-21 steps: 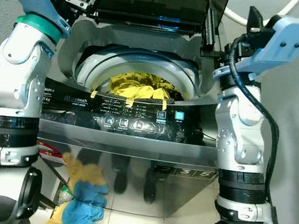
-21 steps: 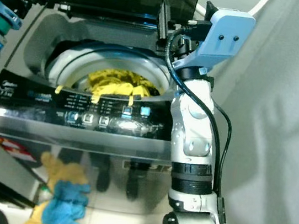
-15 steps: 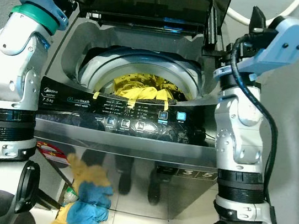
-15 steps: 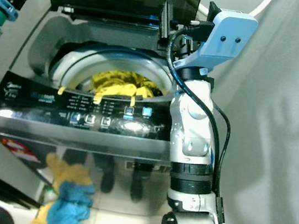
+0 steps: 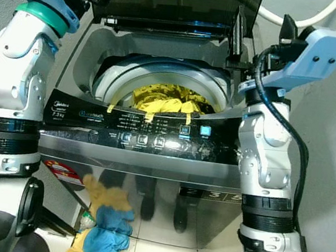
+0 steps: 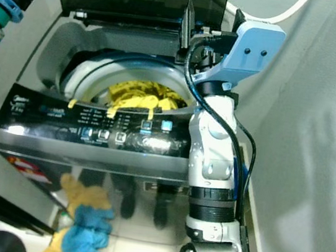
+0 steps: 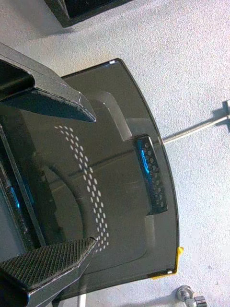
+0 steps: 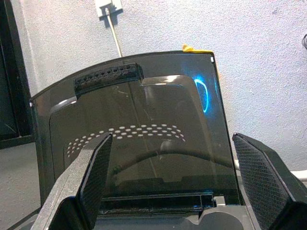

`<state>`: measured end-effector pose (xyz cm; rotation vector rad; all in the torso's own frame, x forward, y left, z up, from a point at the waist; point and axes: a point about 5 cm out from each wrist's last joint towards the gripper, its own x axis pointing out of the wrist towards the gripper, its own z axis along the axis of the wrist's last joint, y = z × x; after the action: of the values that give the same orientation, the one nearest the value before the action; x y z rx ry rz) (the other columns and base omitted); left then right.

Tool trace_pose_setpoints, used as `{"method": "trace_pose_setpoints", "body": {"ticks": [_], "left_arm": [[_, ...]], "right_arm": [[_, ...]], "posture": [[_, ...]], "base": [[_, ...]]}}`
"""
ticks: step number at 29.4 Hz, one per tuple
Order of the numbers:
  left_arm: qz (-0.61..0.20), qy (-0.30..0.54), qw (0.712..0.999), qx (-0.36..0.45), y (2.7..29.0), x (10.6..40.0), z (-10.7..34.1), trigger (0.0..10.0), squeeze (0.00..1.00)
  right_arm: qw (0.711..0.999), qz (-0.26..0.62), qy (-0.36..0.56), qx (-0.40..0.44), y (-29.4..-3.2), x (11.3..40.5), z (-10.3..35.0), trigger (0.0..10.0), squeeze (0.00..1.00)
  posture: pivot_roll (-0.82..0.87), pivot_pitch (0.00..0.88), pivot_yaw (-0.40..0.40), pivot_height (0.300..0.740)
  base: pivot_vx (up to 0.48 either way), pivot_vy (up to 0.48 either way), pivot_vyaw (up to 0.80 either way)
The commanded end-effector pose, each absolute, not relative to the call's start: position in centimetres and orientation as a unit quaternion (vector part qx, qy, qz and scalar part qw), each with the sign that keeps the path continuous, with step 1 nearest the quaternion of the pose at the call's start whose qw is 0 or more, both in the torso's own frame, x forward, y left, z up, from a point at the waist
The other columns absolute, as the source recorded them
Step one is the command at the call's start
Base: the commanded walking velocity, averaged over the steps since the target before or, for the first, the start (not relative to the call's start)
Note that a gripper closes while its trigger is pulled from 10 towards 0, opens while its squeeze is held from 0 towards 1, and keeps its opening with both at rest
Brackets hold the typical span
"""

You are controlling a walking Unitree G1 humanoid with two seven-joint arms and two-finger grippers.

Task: Clothes washing

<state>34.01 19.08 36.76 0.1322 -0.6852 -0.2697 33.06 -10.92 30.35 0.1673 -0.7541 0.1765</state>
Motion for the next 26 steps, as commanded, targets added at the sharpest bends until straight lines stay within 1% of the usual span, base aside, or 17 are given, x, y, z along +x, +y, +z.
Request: {"method": "trace_pose_setpoints", "body": {"ticks": [1, 9, 10, 11, 15, 24, 25, 26], "left_arm": [[-0.13, -0.333, 0.931, 0.072, 19.4, 34.0, 37.1, 10.0, 0.0], [-0.126, -0.334, 0.931, 0.078, 19.7, 33.8, 37.4, 10.0, 0.0], [-0.118, -0.333, 0.931, 0.09, 20.4, 33.6, 37.7, 10.0, 0.0], [-0.116, -0.332, 0.931, 0.093, 20.6, 33.5, 37.7, 10.0, 0.0], [-0.117, -0.331, 0.931, 0.094, 20.6, 33.6, 37.7, 10.0, 0.0], [-0.12, -0.328, 0.933, 0.084, 20.1, 33.9, 37.1, 10.0, 0.0], [-0.12, -0.328, 0.933, 0.082, 20.0, 33.8, 36.9, 10.0, 0.0], [-0.121, -0.328, 0.933, 0.081, 19.9, 33.8, 36.7, 10.0, 0.0]], "right_arm": [[0.921, 0.091, -0.369, 0.083, -10.5, 33.0, 30.2, 10.0, 0.0], [0.921, 0.092, -0.369, 0.087, -10.2, 33.0, 30.2, 10.0, 0.0], [0.92, 0.095, -0.368, 0.095, -9.6, 33.2, 30.1, 10.0, 0.0], [0.92, 0.096, -0.368, 0.096, -9.5, 33.2, 30.0, 10.0, 0.0], [0.92, 0.095, -0.368, 0.096, -9.5, 33.2, 30.0, 10.0, 0.0], [0.922, 0.093, -0.366, 0.088, -10.0, 33.3, 29.9, 10.0, 0.0], [0.922, 0.093, -0.365, 0.085, -10.1, 33.3, 29.9, 10.0, 0.0], [0.923, 0.094, -0.365, 0.082, -10.2, 33.4, 29.9, 10.0, 0.0]], "posture": [[0.15, 0.024, 0.182, 0.74], [0.17, 0.026, 0.183, 0.74], [0.19, 0.035, 0.193, 0.74], [0.19, 0.036, 0.193, 0.74], [0.19, 0.037, 0.193, 0.74], [0.17, 0.039, 0.165, 0.74], [0.17, 0.037, 0.146, 0.74], [0.17, 0.037, 0.146, 0.74]], "base": [[0.0, 0.0, 0.0], [0.0, 0.0, 0.0], [0.0, 0.0, 0.0], [0.0, 0.0, 0.0], [0.0, 0.0, 0.0], [0.0, 0.0, 0.0], [0.0, 0.0, 0.0], [0.0, 0.0, 0.0]]}}
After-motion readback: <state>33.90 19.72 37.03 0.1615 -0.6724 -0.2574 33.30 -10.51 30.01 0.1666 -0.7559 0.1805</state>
